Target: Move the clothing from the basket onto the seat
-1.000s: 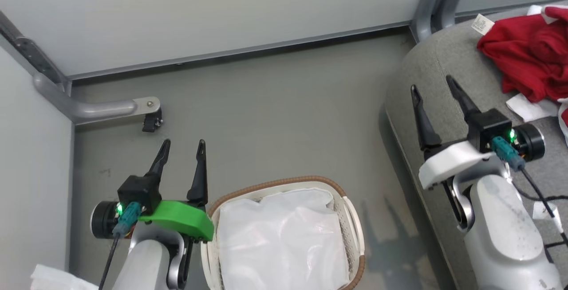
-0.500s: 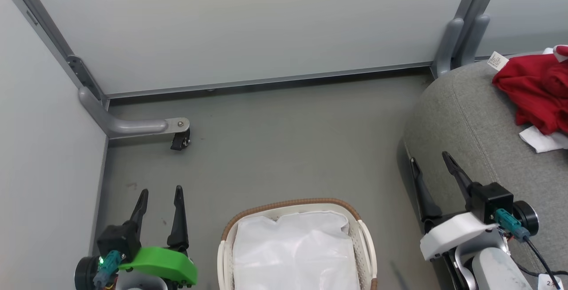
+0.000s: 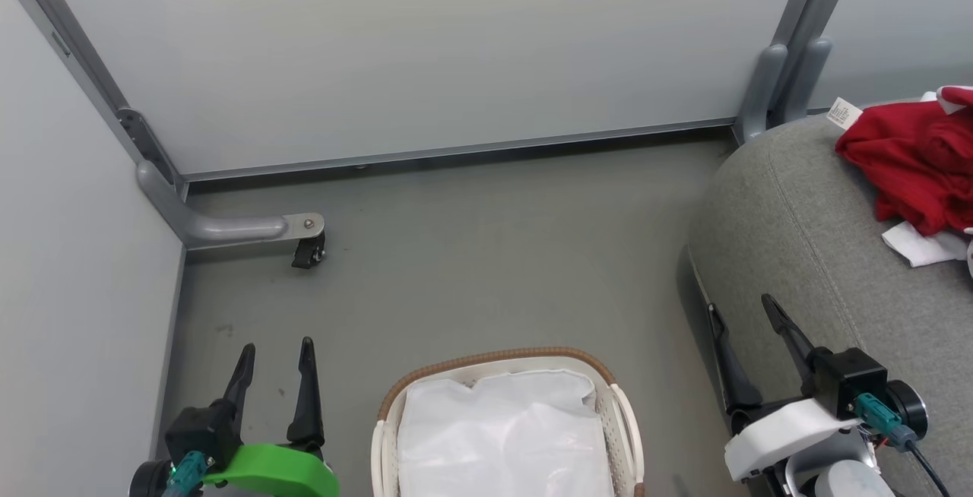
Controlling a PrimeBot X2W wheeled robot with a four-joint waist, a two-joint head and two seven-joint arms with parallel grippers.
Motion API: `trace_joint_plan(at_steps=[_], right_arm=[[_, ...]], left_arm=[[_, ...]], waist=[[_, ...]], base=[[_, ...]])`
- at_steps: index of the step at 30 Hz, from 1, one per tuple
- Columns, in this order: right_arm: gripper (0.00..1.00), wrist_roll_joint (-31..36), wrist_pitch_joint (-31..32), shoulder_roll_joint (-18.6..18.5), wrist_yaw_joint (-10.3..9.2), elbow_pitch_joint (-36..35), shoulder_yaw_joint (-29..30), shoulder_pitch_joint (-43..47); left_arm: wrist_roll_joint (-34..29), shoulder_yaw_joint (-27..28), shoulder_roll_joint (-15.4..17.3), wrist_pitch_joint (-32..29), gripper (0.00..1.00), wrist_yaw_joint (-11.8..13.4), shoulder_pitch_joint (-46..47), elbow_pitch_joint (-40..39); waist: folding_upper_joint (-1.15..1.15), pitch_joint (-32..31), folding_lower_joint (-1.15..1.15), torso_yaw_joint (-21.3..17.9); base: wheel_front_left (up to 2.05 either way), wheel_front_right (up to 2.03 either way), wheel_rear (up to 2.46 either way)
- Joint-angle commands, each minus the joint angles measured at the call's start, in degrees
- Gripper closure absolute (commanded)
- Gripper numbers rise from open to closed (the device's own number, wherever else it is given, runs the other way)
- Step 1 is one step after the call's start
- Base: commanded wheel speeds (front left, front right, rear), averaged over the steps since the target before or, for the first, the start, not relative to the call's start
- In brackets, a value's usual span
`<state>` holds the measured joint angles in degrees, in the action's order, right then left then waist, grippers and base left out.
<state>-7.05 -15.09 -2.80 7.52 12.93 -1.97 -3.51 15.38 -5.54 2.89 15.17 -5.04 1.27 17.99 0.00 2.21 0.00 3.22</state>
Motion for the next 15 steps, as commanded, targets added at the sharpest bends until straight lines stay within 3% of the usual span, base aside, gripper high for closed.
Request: trace_joint_plan(at_steps=[1, 14, 15], right_arm=[[0.0, -0.02, -0.11, -0.19, -0.06, -0.19, 0.01, 0.78], [0.0, -0.52, -0.11, -0.19, -0.06, -0.2, 0.24, 0.13], [1.0, -0.43, 0.0, 0.0, 0.0, -0.06, 0.1, 0.18]], left_arm=[[0.36, 0.04, 0.02, -0.05, 0.0, 0.06, -0.81, -0.21], [1.04, 0.24, 0.02, -0.05, 0.0, 0.3, -0.34, 0.65], [1.22, 0.04, -0.01, 0.0, 1.0, 0.19, -0.02, 0.8]], waist=[[0.0, 0.0, 0.0, -0.08], [0.0, 0.0, 0.0, -0.25], [0.0, -0.02, 0.0, -0.25]], base=[[0.0, 0.0, 0.0], [0.0, 0.0, 0.0], [0.0, 0.0, 0.0]])
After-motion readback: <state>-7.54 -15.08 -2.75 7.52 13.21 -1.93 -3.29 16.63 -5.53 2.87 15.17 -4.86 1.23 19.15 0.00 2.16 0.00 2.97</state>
